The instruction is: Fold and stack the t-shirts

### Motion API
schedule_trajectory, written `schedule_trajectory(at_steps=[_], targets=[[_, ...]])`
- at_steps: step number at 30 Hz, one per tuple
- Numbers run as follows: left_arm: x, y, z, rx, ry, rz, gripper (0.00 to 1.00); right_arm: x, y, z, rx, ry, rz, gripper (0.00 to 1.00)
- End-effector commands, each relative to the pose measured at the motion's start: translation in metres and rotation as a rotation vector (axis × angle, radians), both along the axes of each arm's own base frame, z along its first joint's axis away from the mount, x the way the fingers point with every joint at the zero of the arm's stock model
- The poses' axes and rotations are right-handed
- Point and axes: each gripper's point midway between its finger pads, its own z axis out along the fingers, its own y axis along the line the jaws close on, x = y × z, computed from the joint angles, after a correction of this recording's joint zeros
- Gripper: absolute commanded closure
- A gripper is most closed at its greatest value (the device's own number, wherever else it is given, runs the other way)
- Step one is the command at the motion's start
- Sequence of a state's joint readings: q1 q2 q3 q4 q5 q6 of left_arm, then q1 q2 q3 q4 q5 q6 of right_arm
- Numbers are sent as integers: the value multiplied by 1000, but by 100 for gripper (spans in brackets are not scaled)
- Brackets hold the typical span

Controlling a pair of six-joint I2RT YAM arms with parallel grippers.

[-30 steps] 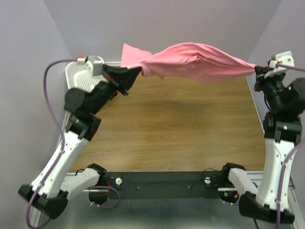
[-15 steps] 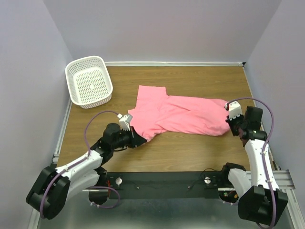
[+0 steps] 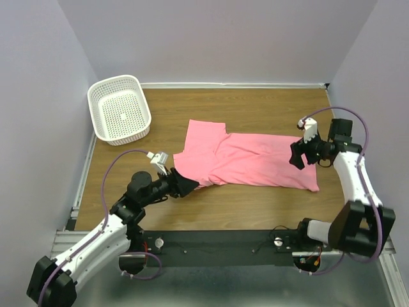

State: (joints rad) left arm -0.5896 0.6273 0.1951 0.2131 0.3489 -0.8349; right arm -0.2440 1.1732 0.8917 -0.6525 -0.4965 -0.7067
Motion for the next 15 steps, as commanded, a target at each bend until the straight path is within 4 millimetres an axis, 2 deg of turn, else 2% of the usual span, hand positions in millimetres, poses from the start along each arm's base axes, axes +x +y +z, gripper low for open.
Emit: schedule_trajectory(at_steps=[1, 5, 8, 12, 14, 15], targets=[[13, 16, 4, 18, 4, 133, 38, -17, 34, -41, 217, 238, 146, 11], [32, 36, 14, 43, -47, 283, 34, -14, 42, -57, 279, 294, 191, 13], [41, 40, 8, 88, -33, 325, 33, -10, 47, -53, 320, 283, 205, 13], [49, 47, -12, 182, 62, 380, 33, -3, 46, -49, 318, 267, 203, 13], [51, 54, -8, 215, 63, 410, 37, -2, 46, -48, 316, 263, 204, 13], [53, 66, -4, 231, 61, 480, 38, -1, 45, -48, 315, 258, 204, 13]])
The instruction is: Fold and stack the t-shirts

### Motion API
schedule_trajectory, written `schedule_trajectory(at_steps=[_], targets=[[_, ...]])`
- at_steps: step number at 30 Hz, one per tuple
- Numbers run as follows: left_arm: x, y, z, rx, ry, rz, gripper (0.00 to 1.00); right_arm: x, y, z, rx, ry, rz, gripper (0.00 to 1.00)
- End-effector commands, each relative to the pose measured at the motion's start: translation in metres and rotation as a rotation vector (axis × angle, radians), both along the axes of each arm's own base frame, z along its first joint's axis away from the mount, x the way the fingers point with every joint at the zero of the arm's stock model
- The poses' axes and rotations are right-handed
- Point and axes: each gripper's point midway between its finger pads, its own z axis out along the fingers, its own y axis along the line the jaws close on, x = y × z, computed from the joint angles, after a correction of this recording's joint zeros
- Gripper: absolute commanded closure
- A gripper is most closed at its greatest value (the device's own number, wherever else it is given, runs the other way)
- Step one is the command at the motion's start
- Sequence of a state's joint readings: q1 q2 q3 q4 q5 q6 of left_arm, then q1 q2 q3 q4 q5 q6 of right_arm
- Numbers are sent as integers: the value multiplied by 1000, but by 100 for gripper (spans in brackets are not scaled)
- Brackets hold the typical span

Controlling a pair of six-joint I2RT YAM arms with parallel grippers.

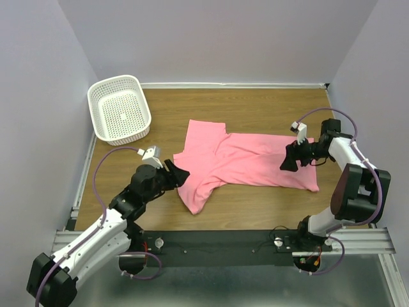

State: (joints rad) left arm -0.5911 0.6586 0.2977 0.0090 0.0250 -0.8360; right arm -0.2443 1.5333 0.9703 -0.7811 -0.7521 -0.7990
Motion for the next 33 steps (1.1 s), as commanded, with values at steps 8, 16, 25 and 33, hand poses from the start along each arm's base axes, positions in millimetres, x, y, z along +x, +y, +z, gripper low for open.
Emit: schedule_trajectory(at_steps=[8, 16, 25, 33], targets=[[46, 41, -8, 157, 19, 227, 36, 9, 8, 8, 73, -30, 23, 15], [105, 52, -59, 269, 113, 232, 37, 5, 8, 14, 63, -56, 22, 15], [135, 42, -87, 337, 194, 166, 41, 3, 8, 15, 64, -66, 23, 15], [134, 33, -103, 378, 264, 77, 51, 5, 8, 26, 68, -96, 19, 15]])
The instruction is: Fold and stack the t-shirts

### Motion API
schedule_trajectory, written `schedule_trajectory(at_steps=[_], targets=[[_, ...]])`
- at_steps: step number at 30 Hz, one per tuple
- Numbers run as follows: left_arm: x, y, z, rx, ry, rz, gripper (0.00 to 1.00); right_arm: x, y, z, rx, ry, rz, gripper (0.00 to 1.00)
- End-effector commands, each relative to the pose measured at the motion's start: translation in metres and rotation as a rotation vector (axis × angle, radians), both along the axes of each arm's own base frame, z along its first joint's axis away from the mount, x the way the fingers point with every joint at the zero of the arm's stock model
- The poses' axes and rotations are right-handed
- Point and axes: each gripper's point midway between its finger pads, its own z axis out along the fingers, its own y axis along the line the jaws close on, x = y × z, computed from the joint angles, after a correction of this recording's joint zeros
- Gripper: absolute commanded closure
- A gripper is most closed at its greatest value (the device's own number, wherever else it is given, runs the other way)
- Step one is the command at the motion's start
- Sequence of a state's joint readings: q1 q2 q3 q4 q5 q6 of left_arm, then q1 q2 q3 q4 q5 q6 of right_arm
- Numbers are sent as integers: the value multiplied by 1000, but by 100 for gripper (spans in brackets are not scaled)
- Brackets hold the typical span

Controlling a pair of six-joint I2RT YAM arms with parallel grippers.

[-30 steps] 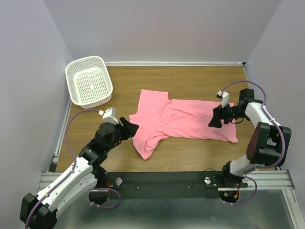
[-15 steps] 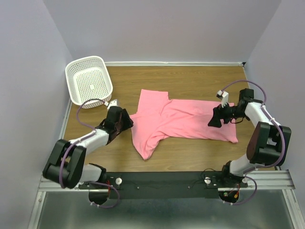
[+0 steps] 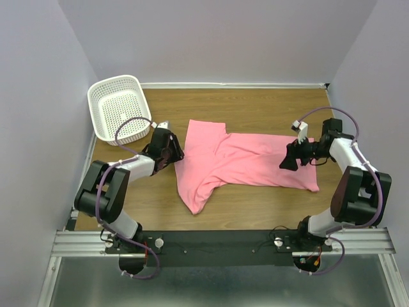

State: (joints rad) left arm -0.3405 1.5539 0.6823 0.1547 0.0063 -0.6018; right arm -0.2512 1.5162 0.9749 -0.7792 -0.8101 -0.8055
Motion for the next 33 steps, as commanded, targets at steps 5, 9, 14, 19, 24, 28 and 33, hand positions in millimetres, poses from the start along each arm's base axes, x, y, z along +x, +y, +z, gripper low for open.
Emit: schedule_trajectory(at_steps=[5, 9, 14, 19, 24, 28, 33], targets=[[-5, -3, -13, 31, 114, -48, 55, 0, 3, 26, 18, -89, -1, 14], [-2, 15, 11, 80, 44, 33, 52, 1, 5, 32, 29, -111, 3, 14], [-2, 21, 17, 99, 49, 50, 45, 0, 5, 34, 33, -120, 6, 14], [-5, 24, -13, 146, 152, 30, 45, -2, 6, 38, 40, -142, 11, 14], [-3, 31, -31, 196, 213, 26, 45, -5, 5, 41, 33, -162, 9, 13], [-6, 20, -41, 175, 256, -39, 53, -7, 2, 42, 26, -174, 3, 13], [-13, 11, -35, 139, 245, -109, 77, -4, -10, 43, -31, -176, -31, 12]])
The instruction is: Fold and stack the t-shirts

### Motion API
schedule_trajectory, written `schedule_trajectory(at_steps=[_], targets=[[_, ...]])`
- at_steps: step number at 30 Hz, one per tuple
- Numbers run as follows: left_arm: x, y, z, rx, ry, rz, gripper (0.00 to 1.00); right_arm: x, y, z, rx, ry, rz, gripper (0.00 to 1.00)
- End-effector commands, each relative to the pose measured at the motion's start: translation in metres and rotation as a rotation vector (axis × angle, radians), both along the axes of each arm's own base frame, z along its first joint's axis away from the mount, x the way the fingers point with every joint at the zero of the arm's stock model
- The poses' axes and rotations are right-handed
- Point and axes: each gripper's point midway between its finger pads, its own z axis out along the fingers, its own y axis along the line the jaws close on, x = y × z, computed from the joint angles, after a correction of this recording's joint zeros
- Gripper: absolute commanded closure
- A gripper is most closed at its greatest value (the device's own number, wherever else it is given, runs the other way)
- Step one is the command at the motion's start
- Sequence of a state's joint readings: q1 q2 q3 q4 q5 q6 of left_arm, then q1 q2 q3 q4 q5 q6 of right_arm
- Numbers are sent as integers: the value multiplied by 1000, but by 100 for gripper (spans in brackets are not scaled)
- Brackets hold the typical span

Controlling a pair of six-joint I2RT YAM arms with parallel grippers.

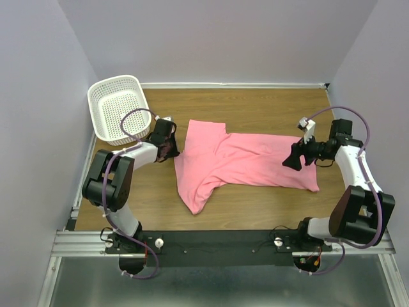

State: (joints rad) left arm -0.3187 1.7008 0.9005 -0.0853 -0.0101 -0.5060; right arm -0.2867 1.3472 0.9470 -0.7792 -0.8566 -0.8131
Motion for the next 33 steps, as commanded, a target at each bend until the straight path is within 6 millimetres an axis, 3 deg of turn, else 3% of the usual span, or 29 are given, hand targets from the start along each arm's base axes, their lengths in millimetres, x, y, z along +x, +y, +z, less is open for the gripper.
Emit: schedule_trajectory(at_steps=[1, 2, 3, 9, 11, 15, 18, 24, 29, 33], targets=[[-34, 0, -16, -3, 99, -79, 87, 1, -10, 3, -38, -16, -30, 12], [-34, 0, -11, -11, 84, -81, 98, 3, -13, 4, -48, -16, -37, 12], [-34, 0, -6, -16, 73, -82, 100, 4, -15, 5, -56, -15, -46, 12], [-26, 4, 45, -19, -69, -74, 100, 14, -27, 14, -85, -17, -99, 12], [-20, 6, 71, -21, -142, -61, 100, 17, -30, 18, -96, -17, -118, 12], [-16, 8, 116, -31, -266, -68, 100, 20, -44, 13, -158, 5, -161, 12], [-23, 4, 146, -66, -363, -114, 100, 23, -72, -2, -260, 58, -257, 12], [-31, -2, 158, -85, -424, -180, 100, 23, -128, -34, -306, 179, -438, 14], [-37, -12, 173, -118, -464, -250, 100, 28, -122, -53, -233, 237, -425, 17], [-46, -17, 167, -138, -447, -292, 100, 50, -122, -55, -164, 239, -437, 20]])
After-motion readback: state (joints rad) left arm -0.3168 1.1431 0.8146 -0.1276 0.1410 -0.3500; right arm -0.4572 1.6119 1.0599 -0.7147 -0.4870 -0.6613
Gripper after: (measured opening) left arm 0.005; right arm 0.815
